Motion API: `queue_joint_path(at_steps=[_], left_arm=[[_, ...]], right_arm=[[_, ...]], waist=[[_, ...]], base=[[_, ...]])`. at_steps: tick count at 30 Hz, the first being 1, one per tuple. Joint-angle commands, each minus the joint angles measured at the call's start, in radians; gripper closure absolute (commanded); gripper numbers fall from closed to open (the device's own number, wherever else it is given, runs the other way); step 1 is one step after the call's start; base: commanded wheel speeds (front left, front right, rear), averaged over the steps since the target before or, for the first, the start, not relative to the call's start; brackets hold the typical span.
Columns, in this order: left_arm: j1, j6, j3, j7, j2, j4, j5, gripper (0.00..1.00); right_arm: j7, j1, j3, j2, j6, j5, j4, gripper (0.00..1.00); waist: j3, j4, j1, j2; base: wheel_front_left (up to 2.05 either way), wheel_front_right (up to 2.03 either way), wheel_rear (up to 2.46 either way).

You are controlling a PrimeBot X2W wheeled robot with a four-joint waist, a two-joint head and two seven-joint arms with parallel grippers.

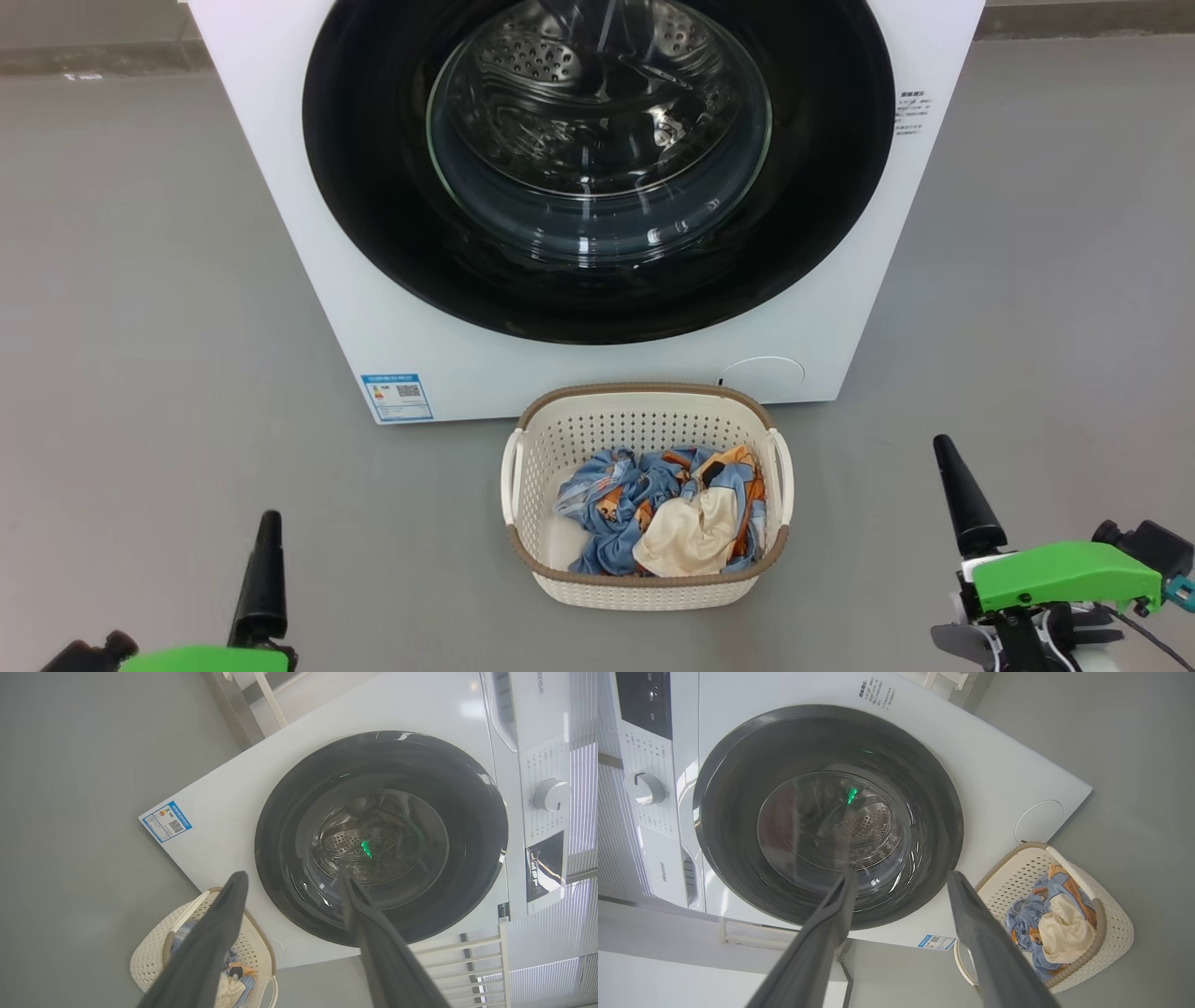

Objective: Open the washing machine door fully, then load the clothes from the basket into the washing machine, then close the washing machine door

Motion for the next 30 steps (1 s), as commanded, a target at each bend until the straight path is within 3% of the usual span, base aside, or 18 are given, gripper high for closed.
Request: queue_joint_path(at_steps=[1, 21, 30], left_arm=[[-0.053, 0.007, 0.010, -0.012, 0.024, -0.021, 0.036, 0.00], [-0.083, 0.038, -0.012, -0.072, 0.045, -0.005, 0.328, 0.00], [-0.095, 0.042, -0.023, -0.096, 0.049, 0.014, 0.420, 0.00]], right_arm=[[-0.014, -0.058, 0.017, -0.012, 0.003, -0.039, -0.020, 0.00], [-0.073, -0.097, 0.029, -0.018, 0.004, -0.427, 0.035, 0.00], [-0.097, -0.112, 0.034, -0.012, 0.004, -0.543, 0.044, 0.00]], waist=[[0.000, 0.000, 0.0000, 0.0000], [0.001, 0.003, 0.0000, 0.0000], [-0.002, 0.004, 0.0000, 0.0000]], base=[[0.00, 0.00, 0.00], [0.00, 0.00, 0.00], [0.00, 0.00, 0.00]])
